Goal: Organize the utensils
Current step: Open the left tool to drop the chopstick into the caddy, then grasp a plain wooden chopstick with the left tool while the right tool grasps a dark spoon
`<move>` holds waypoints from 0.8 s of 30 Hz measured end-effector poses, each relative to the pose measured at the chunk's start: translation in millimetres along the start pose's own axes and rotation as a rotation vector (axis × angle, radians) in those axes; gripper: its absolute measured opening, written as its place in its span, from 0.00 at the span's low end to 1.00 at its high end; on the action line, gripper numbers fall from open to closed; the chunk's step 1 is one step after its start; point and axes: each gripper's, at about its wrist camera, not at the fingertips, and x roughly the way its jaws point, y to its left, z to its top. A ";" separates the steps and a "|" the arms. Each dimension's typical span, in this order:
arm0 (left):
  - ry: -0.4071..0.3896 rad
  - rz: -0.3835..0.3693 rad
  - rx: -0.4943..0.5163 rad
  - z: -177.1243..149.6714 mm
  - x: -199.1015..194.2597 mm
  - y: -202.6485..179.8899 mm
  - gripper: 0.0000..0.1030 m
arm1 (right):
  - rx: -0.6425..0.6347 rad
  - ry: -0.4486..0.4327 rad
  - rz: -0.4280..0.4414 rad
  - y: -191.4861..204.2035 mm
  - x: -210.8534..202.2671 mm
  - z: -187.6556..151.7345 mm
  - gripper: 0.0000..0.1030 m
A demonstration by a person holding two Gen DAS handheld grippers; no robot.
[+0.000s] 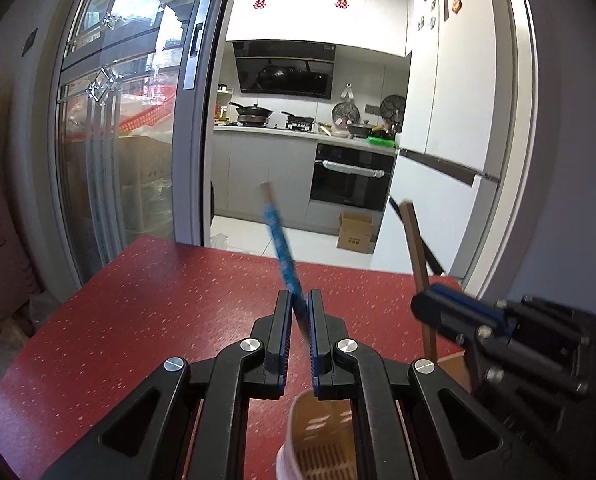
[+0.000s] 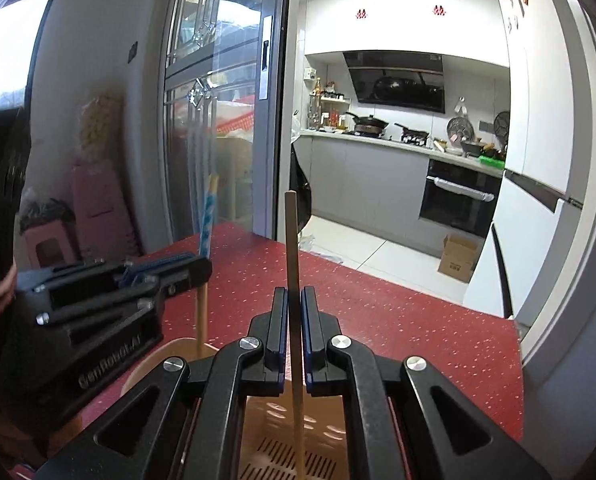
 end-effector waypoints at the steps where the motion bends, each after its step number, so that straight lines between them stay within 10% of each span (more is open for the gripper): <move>1: 0.004 0.005 -0.001 -1.0 -1.0 1.3 0.35 | 0.001 0.008 0.005 0.3 1.1 0.7 0.07; 6: 0.005 0.003 -0.018 0.3 -11.4 5.1 0.35 | 0.043 0.083 0.030 -4.1 13.3 1.2 0.09; 10: 0.012 0.006 -0.007 -0.3 -18.6 4.8 0.35 | 0.106 0.119 0.027 -13.7 17.2 0.6 0.36; 24: 0.088 -0.006 0.020 1.4 -75.0 11.4 0.35 | 0.290 0.135 -0.006 -36.4 -62.9 -0.7 0.50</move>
